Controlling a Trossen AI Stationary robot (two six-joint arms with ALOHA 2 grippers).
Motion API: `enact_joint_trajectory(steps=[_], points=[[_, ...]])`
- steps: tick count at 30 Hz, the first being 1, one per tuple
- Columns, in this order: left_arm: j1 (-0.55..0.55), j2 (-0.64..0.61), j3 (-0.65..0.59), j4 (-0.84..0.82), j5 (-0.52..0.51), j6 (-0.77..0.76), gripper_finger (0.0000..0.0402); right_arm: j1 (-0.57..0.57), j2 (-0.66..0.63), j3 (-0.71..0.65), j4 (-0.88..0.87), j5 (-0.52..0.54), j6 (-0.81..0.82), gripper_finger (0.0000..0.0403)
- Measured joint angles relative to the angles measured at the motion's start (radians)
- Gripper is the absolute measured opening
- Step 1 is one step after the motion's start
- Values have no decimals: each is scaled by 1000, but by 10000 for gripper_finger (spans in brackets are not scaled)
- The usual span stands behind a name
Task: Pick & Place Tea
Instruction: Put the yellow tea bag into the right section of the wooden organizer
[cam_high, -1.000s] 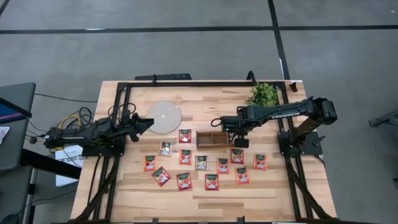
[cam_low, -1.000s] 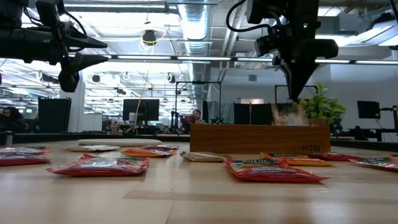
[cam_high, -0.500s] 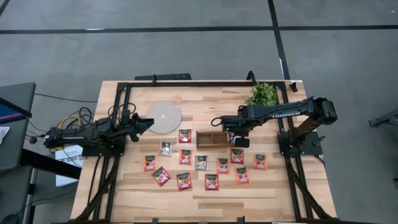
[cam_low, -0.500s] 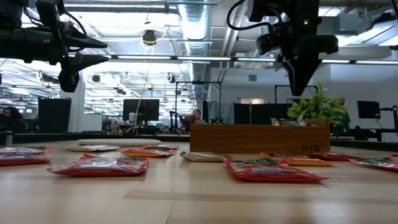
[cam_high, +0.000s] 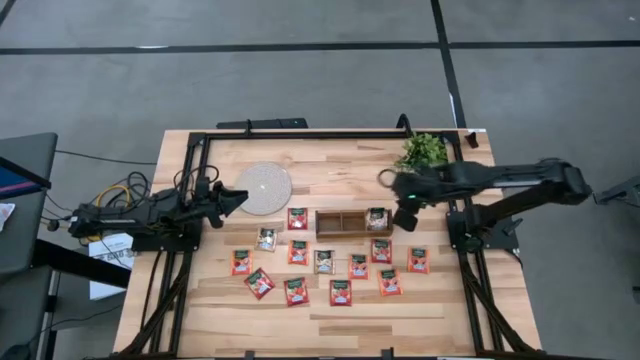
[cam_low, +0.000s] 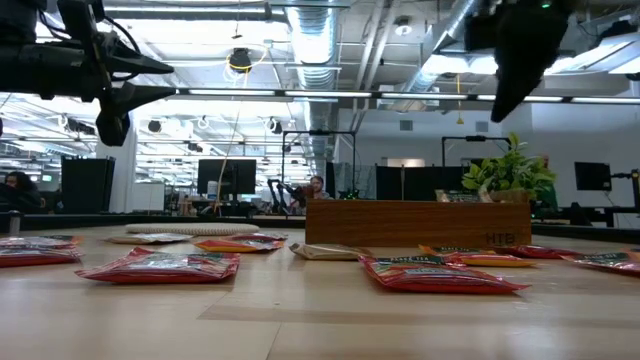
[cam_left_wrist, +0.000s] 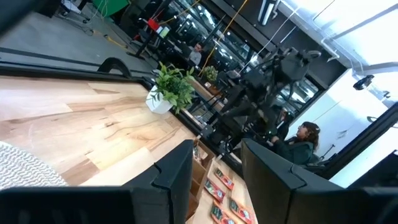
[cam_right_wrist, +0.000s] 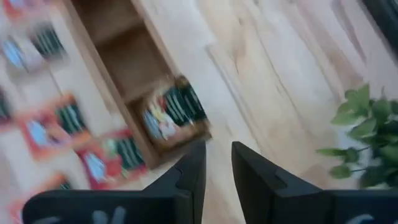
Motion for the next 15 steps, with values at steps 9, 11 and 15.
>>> enact_joint_trajectory(steps=[9,11,15], points=[[0,221,59,49,51,-3,129,35,-394,-267,276,22,268,69],[0,301,112,36,74,11,129,41,-452,-312,338,23,287,69],[0,476,258,-139,142,73,129,41,-549,-381,412,49,322,69]])
